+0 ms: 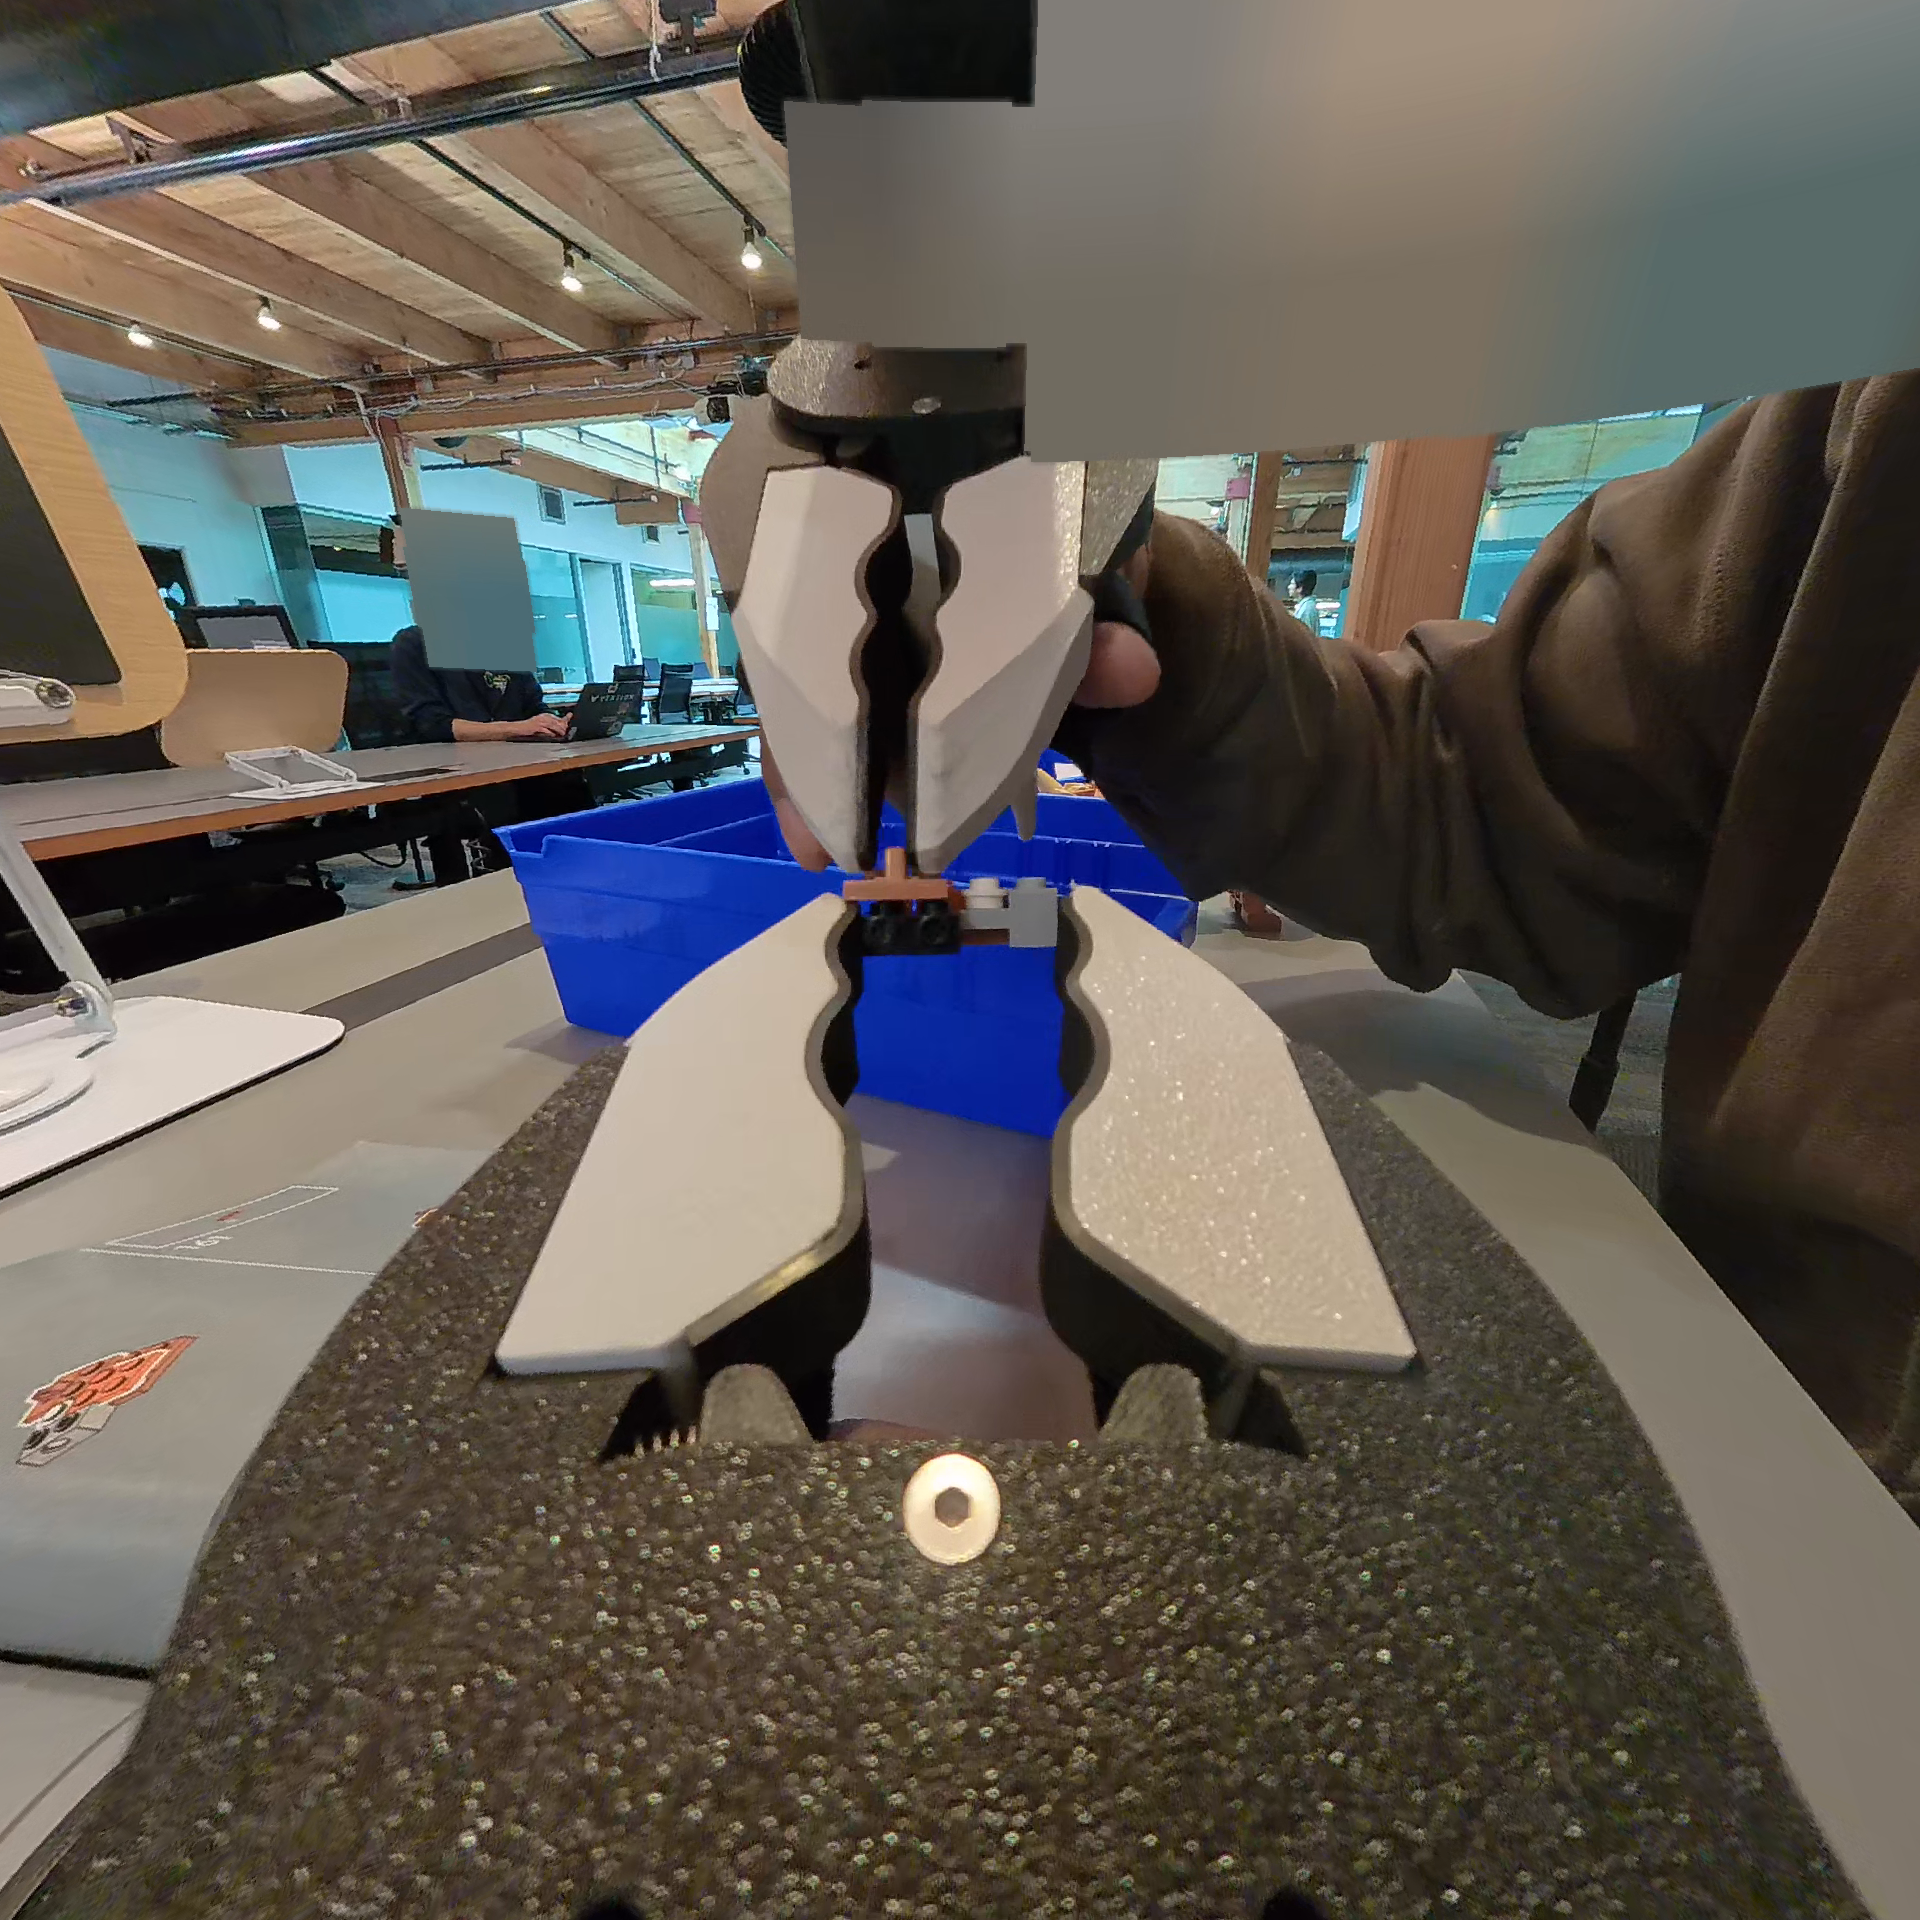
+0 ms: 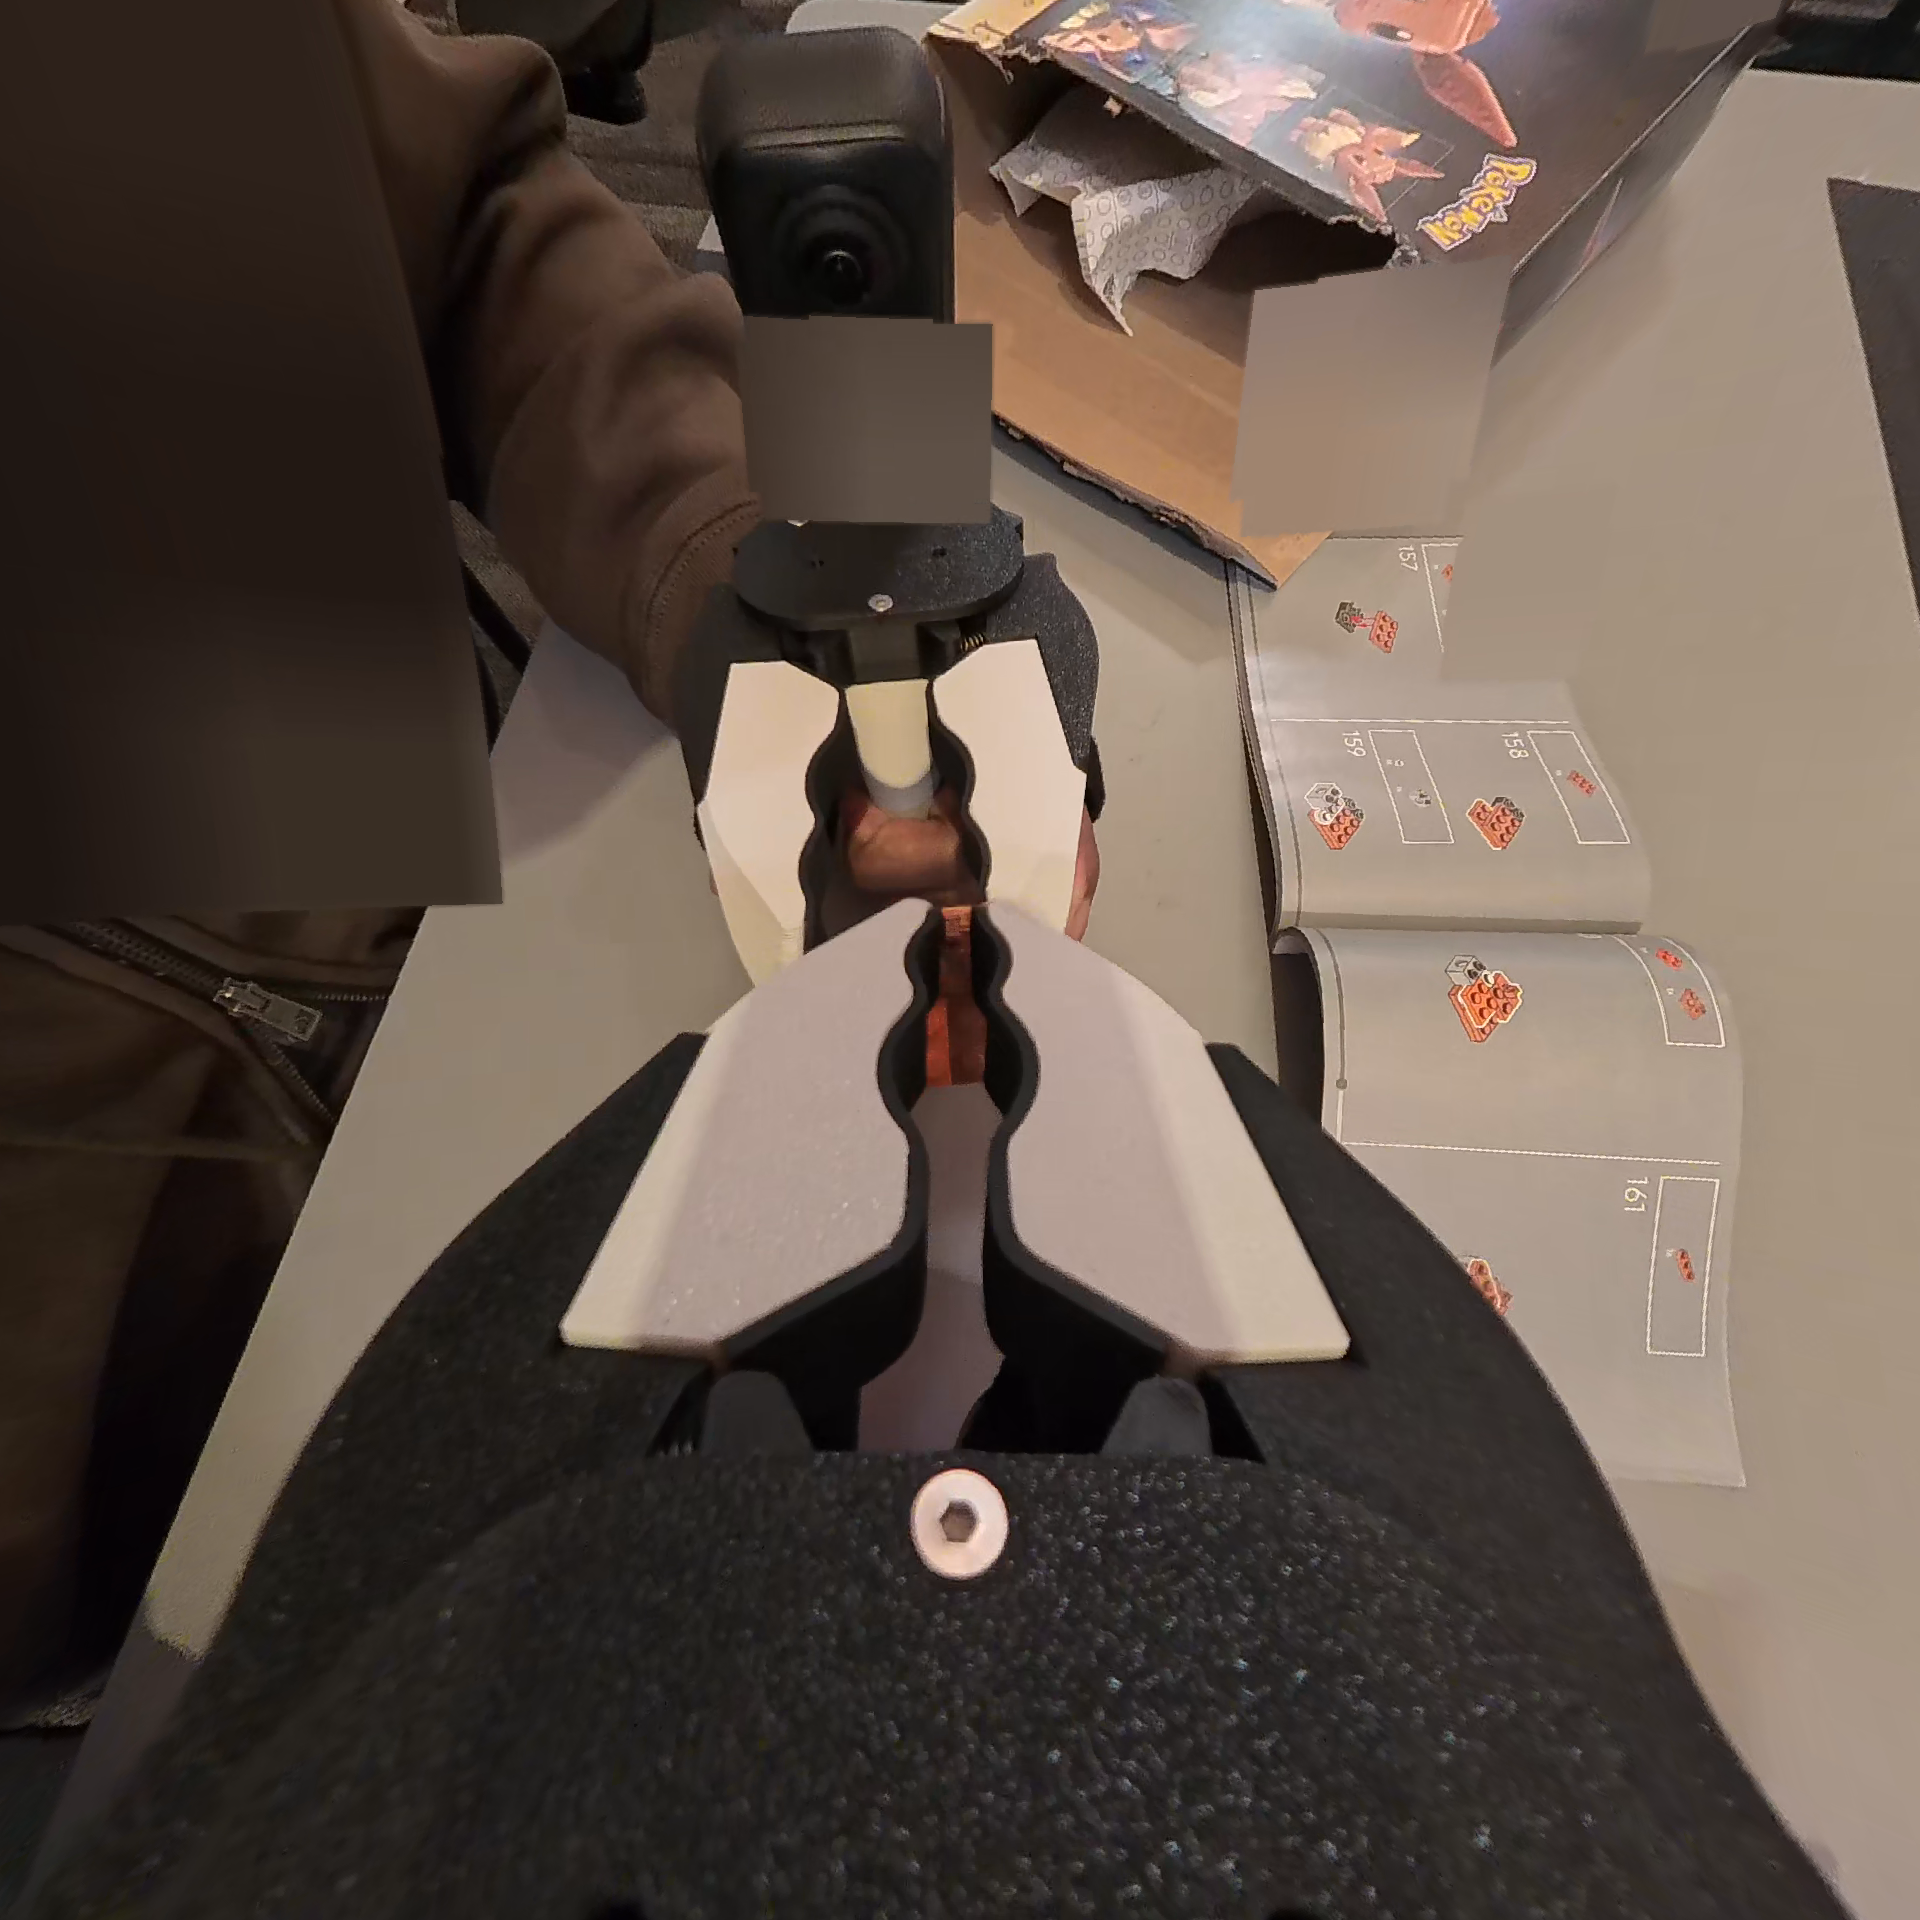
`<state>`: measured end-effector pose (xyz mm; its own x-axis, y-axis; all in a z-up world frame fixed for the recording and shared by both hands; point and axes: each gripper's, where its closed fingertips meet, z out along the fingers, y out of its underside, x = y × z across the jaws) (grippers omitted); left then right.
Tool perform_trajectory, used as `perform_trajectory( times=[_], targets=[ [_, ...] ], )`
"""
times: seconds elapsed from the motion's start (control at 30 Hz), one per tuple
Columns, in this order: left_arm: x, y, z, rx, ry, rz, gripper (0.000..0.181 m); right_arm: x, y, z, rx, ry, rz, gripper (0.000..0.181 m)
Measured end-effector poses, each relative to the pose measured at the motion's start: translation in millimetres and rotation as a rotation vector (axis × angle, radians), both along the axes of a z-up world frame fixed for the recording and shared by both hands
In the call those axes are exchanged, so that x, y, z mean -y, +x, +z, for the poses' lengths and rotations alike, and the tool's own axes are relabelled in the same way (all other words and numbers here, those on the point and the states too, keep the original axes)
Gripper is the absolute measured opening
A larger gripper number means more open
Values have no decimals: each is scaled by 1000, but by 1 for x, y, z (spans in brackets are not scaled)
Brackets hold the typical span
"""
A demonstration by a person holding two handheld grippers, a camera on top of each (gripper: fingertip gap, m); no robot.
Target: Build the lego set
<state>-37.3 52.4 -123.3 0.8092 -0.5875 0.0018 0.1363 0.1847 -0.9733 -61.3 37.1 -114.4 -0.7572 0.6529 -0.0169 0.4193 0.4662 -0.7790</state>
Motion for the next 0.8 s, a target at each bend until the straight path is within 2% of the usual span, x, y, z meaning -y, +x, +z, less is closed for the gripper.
perform_trajectory(
  times=[0.23, 0.37, 0.57, 0.8],
  targets=[
    [2, -2, 4, 30, 13, -13, 36, -2, 0, 15, -87, -42, -23, 14],
    [5, -6, 11, 77, 33, -31, 35, -9, 8, 26, -254, 0, -61, 20],
    [10, -14, 21, 145, 55, -56, 35, -10, 21, 16, -479, 224, -55, 31],
    [13, -14, 24, 149, 62, -76, 35, -5, 7, 8, -732, 443, -53, 44]
  ],
)
